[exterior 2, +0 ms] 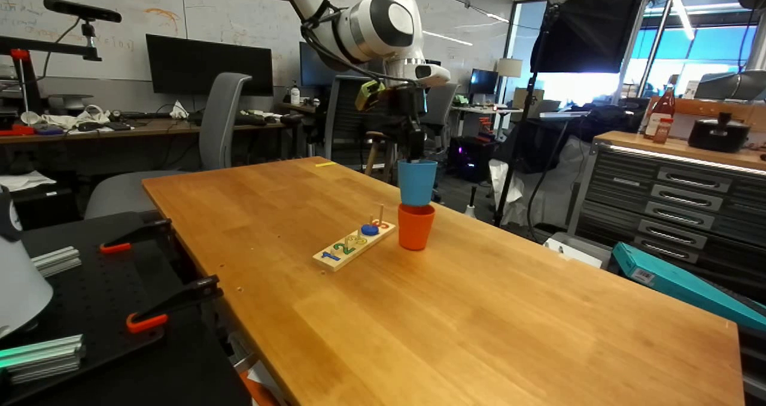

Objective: Put the blue cup in the orange one

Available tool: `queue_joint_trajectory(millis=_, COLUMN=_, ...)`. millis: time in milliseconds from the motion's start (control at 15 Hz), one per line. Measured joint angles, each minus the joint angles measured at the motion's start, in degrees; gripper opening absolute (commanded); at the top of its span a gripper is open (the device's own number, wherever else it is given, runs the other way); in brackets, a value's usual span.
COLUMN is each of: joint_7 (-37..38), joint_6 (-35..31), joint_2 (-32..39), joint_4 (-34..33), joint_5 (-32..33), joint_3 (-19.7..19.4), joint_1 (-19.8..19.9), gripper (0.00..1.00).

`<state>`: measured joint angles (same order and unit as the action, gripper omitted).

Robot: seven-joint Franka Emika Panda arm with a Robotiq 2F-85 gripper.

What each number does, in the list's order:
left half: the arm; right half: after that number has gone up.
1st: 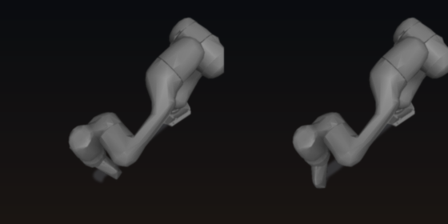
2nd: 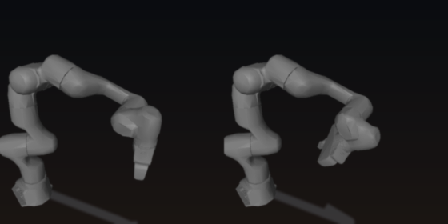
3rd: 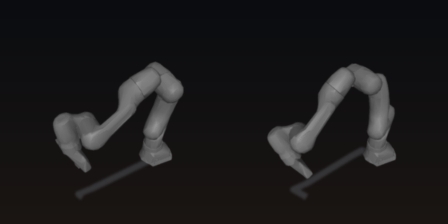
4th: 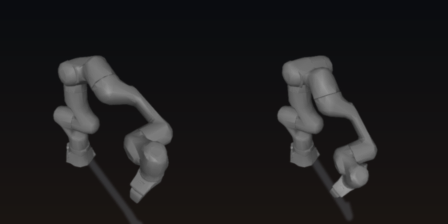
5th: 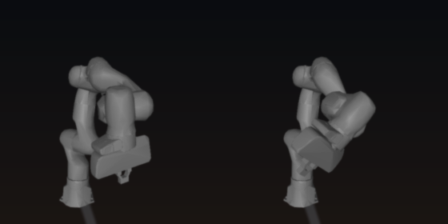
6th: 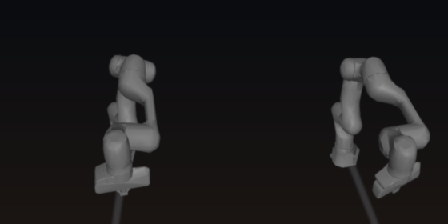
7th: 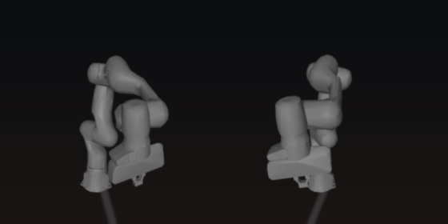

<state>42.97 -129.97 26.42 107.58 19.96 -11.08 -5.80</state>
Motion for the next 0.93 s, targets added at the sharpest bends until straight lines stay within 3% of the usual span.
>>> queue_joint_trajectory(millis=667, joint_7=0.09, joint_6=-1.19, joint_2=1.34, joint_4=-0.28, joint_5=-0.01, joint_3=0.08, joint_1=0.03, gripper=0.08)
queue_joint_trajectory(millis=733, joint_7=0.09, joint_6=-1.56, joint_2=1.38, joint_4=-0.30, joint_5=-0.01, joint_3=0.17, joint_1=0.03, gripper=0.13)
queue_joint_trajectory(millis=800, joint_7=0.09, joint_6=-1.92, joint_2=1.40, joint_4=-0.34, joint_5=-0.05, joint_3=0.29, joint_1=0.03, gripper=0.33)
queue_joint_trajectory(millis=933, joint_7=0.09, joint_6=-2.06, joint_2=1.42, joint_4=-0.59, joint_5=-0.36, joint_3=0.61, joint_1=0.03, gripper=0.43)
